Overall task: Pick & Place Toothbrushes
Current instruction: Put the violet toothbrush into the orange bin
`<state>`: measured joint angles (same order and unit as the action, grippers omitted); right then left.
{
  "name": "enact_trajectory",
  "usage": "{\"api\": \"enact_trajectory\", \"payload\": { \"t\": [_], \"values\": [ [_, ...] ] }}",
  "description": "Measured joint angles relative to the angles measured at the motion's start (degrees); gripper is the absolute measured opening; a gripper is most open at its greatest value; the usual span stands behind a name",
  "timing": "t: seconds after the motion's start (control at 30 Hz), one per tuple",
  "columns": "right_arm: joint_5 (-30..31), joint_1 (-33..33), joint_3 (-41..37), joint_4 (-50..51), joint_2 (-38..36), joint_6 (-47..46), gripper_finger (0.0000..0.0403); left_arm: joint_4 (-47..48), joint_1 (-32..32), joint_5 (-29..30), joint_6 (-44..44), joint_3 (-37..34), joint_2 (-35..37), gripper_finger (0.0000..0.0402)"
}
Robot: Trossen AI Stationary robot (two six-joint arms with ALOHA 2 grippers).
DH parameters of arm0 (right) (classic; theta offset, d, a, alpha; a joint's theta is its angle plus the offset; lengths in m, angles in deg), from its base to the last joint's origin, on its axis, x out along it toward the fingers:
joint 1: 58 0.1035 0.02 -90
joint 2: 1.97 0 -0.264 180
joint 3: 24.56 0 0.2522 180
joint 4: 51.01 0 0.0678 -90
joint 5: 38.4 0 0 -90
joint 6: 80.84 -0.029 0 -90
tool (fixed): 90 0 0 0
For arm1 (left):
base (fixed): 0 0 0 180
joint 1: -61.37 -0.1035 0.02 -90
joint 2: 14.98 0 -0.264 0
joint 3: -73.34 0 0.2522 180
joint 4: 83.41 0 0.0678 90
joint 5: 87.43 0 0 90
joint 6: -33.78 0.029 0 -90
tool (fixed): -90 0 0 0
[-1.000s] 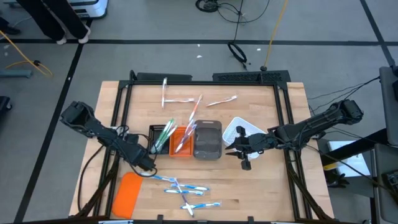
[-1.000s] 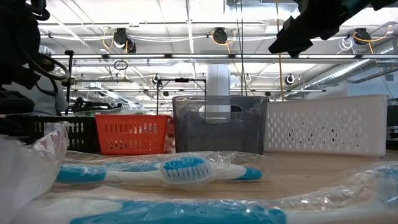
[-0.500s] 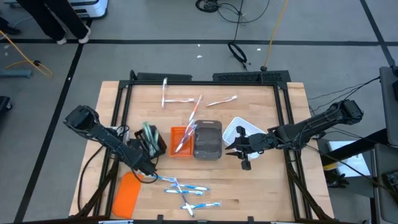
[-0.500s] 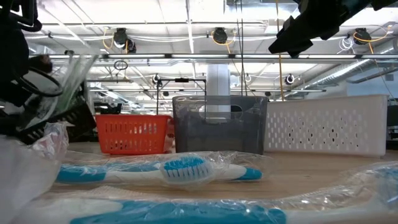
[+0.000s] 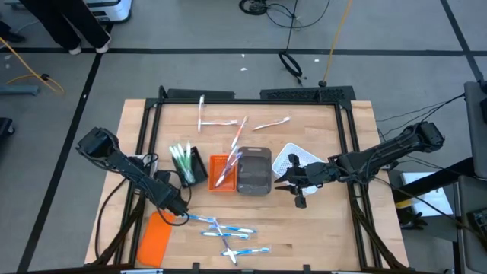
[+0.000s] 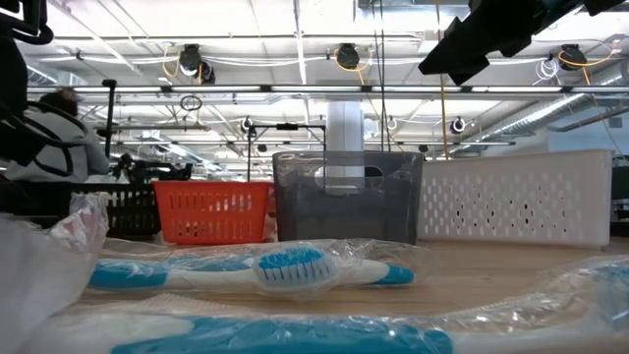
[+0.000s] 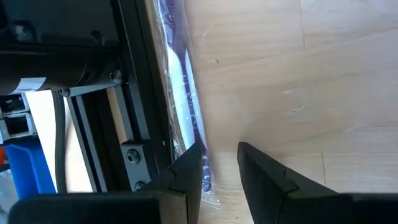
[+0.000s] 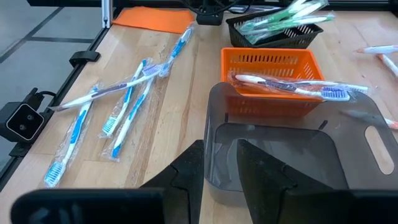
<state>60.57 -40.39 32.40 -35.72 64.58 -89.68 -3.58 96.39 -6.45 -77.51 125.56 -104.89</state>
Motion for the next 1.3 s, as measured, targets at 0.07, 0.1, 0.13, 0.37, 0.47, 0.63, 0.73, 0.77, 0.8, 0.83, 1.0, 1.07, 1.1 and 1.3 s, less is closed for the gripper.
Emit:
{"api": "enact_trajectory", "payload": {
  "t": [0.07,0.1,0.13,0.37,0.47,0.63,0.73,0.77,0.8,0.83,1.0,1.07,1.1,1.3],
  "values": [
    [0.0,0.0,0.0,0.1,0.0,0.1,0.0086,0.0,0.1,0.1,-0.4,0.0,0.0,0.0108],
    [0.0,0.0,0.0,0.2,0.0,0.1,0.0086,0.0,0.1,0.1,-0.3,0.0,0.0,0.0108],
    [0.0,0.0,0.0,0.1,0.0,0.1,0.0086,0.0,0.1,0.0,-0.3,0.0,0.0,0.0108],
    [0.0,0.0,0.0,0.0,0.0,0.1,0.0086,0.2,-0.5,-1.5,1.4,0.0,0.0,0.0108],
    [0.0,0.0,0.0,0.0,0.0,0.1,0.0086,0.6,-0.9,-2.3,1.5,0.2,0.0,0.0108],
    [0.0,0.0,-0.6,-0.8,0.0,0.1,0.0086,0.3,-2.2,-6.3,5.4,0.2,0.0,0.0079],
    [0.1,0.0,-2.0,-2.2,0.0,0.0,0.0086,0.5,-2.4,-6.6,6.0,0.2,0.0,0.0046],
    [0.1,0.0,-2.5,-3.1,0.0,-0.2,0.0086,0.5,-2.4,-6.7,6.1,0.2,0.0,0.0034],
    [0.0,0.0,-2.9,-3.9,0.0,-0.4,0.0086,0.5,-2.6,-7.1,6.4,0.2,0.0,0.0022],
    [0.0,0.0,-3.2,-4.5,0.0,-0.4,0.0086,0.6,-2.9,-7.9,7.4,0.2,0.0,0.0012],
    [0.0,0.0,-4.1,-4.9,0.0,-0.5,0.0086,0.8,-4.0,-10.7,11.2,0.3,0.0,0.002],
    [0.0,0.0,-4.1,-4.9,0.0,-0.5,0.0086,0.8,-4.2,-10.6,11.1,0.3,0.0,0.0034],
    [0.0,0.0,-4.1,-5.1,0.0,-0.5,0.0086,0.8,-4.3,-10.7,11.1,0.3,0.0,0.0041],
    [0.0,0.0,-4.2,-6.0,0.0,-0.5,0.0086,0.8,-4.1,-10.0,10.0,0.3,0.0,0.0075]
  ]
}}
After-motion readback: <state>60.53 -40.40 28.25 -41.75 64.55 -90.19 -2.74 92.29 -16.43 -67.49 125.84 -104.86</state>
